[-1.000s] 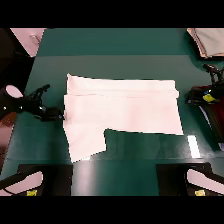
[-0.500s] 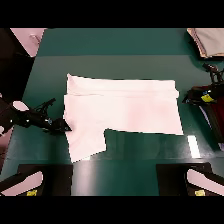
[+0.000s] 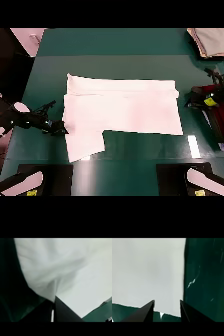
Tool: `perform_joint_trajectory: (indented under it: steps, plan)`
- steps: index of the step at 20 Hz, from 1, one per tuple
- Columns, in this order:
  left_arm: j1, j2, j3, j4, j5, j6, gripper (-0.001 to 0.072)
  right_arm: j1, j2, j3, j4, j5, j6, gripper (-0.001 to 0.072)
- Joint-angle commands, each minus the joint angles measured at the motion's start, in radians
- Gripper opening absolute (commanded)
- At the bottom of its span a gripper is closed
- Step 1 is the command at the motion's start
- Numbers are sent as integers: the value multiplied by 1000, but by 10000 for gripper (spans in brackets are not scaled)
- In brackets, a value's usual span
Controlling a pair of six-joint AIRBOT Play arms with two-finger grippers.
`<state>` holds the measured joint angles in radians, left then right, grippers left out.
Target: Fold the shirts.
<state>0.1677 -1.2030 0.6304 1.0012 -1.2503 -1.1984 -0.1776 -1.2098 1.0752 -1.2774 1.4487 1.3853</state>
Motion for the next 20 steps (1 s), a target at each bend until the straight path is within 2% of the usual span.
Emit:
perform_joint_trajectory:
  steps: [1, 2, 6, 11, 12, 15, 20]
  plan:
    - [-1, 53, 46, -27, -39, 1, 24, -103, 26, -151, 2, -13, -3, 398]
    - [-1, 73, 54, -29, -33, 1, 25, -135, 24, -206, 3, -23, -14, 458]
    - [-1, 156, 56, -41, 13, -7, 25, -169, -24, -362, 45, -49, -71, 456]
    - [-1, 161, 56, -43, -18, -7, 25, -114, -34, -414, 55, -140, -70, 444]
    - [-1, 161, 56, -43, -18, -7, 25, -104, -30, -414, 53, -143, -70, 386]
    - [0, 161, 56, -41, -29, -7, 24, -97, 22, -414, 52, -175, -71, 29]
    - [-1, 226, 56, 17, -131, -52, 22, -161, 241, -414, 15, -52, -77, 12]
